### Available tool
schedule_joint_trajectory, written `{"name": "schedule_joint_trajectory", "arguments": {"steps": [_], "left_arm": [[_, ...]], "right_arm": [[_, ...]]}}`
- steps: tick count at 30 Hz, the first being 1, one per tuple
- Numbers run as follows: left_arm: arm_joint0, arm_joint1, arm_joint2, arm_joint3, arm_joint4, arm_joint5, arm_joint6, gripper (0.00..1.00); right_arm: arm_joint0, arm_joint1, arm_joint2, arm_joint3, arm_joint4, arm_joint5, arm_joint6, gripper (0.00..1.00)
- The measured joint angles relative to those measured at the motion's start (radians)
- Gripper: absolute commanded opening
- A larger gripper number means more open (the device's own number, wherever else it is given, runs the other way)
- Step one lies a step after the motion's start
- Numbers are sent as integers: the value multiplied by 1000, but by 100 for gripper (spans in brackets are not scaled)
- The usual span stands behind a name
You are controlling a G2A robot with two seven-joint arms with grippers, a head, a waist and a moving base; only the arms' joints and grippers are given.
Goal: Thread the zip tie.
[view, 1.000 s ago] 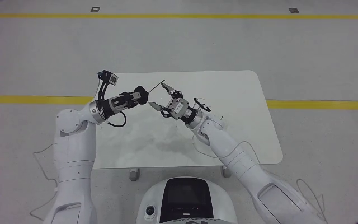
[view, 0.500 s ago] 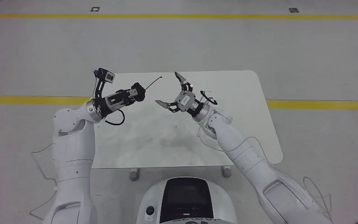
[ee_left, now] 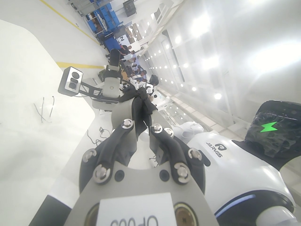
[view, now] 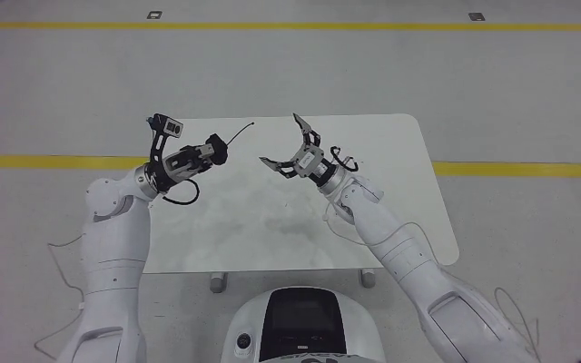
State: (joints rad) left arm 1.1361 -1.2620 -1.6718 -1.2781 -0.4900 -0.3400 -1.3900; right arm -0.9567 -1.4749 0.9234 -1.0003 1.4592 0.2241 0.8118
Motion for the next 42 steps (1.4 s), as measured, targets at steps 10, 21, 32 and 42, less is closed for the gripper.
{"name": "schedule_joint_trajectory", "arguments": {"steps": [10,21,32,42], "left_arm": [[1,4,4,-14,5,10,13,0],[-24,41,8,26,10,204,-1,0],[-61,101,102,102,48,188,0,0],[-46,120,124,59,68,198,0,0]], "right_arm": [[-1,0,0,-1,0,0,-1,100],[-9,53,42,-92,-460,-131,-22,100],[16,78,44,-118,-774,-222,30,100],[33,90,42,-137,-847,-234,137,100]]}}
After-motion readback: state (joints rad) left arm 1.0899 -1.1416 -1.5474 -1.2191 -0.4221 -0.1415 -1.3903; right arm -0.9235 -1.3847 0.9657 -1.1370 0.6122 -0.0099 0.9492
